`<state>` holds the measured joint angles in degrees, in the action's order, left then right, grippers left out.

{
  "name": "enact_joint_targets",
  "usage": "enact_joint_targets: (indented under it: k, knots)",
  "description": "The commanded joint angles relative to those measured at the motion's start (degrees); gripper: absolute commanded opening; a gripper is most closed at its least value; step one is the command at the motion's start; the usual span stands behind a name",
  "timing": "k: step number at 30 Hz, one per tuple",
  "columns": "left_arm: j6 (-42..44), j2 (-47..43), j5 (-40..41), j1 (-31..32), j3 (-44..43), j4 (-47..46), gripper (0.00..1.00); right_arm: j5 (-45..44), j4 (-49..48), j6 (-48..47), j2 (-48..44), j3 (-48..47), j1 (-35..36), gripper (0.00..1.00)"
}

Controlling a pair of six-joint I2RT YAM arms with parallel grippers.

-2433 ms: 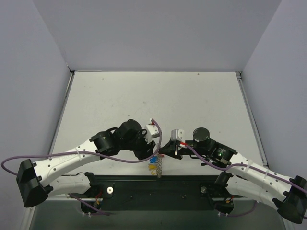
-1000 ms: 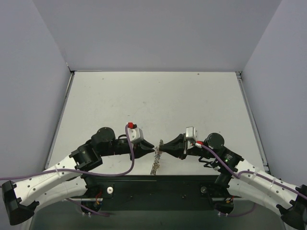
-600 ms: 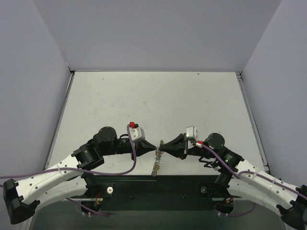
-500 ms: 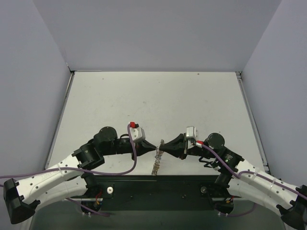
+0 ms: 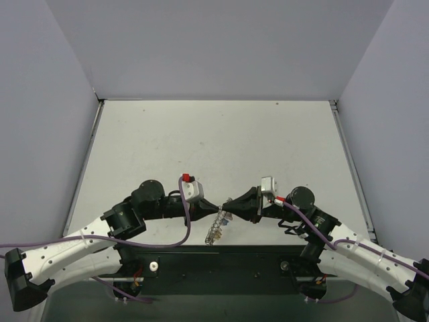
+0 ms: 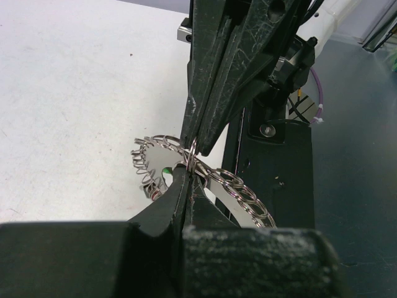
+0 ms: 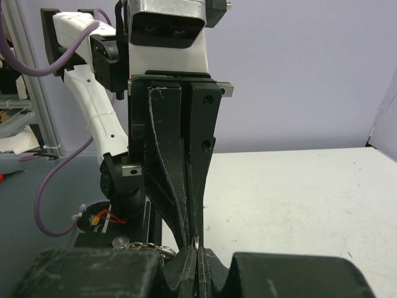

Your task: Put the keys on the keyring

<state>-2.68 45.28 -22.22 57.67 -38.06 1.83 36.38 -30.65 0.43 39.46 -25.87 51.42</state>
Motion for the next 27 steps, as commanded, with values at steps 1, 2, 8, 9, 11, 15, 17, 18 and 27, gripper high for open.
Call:
enact_joint_targets:
  k: [1,2,8,9,11,15,17,18,27]
  knots:
    - [-0.9,-0.2,3.0,2.4,-1.1,-1.9,0.00,0.0,-10.3,1.2,-1.0,-0.5,0.1,0.00]
    - [-0.8,0.0,4.0,2.8,-1.5,-1.9,0.00,-0.1,-10.4,1.3,-1.0,-0.6,0.1,0.00]
    - [-0.4,1.9,7.4,6.0,-3.3,2.1,0.00,-1.3,-11.0,1.5,-0.9,-0.2,0.0,0.00]
    - [-0.4,2.1,7.9,6.1,-3.8,2.5,0.00,-1.5,-11.0,1.5,-0.9,-0.1,0.1,0.00]
    - [-0.2,2.1,8.8,6.7,-4.1,3.3,0.00,-1.7,-11.0,1.5,-0.9,-0.1,0.1,0.00]
    - [0.0,1.7,10.0,7.4,-4.2,3.6,0.00,-1.9,-11.1,1.5,-1.1,0.0,0.1,0.00]
    - [-0.3,1.8,11.1,7.6,-4.5,4.1,0.00,-2.2,-11.1,1.6,-1.1,0.0,0.2,0.00]
    - [-0.6,2.4,11.4,7.6,-4.6,4.5,0.00,-2.2,-11.2,1.6,-1.3,0.1,0.2,0.00]
    - [-1.0,9.3,13.3,8.7,-9.0,8.6,0.00,-2.3,-11.5,1.7,-1.7,0.1,0.1,0.00]
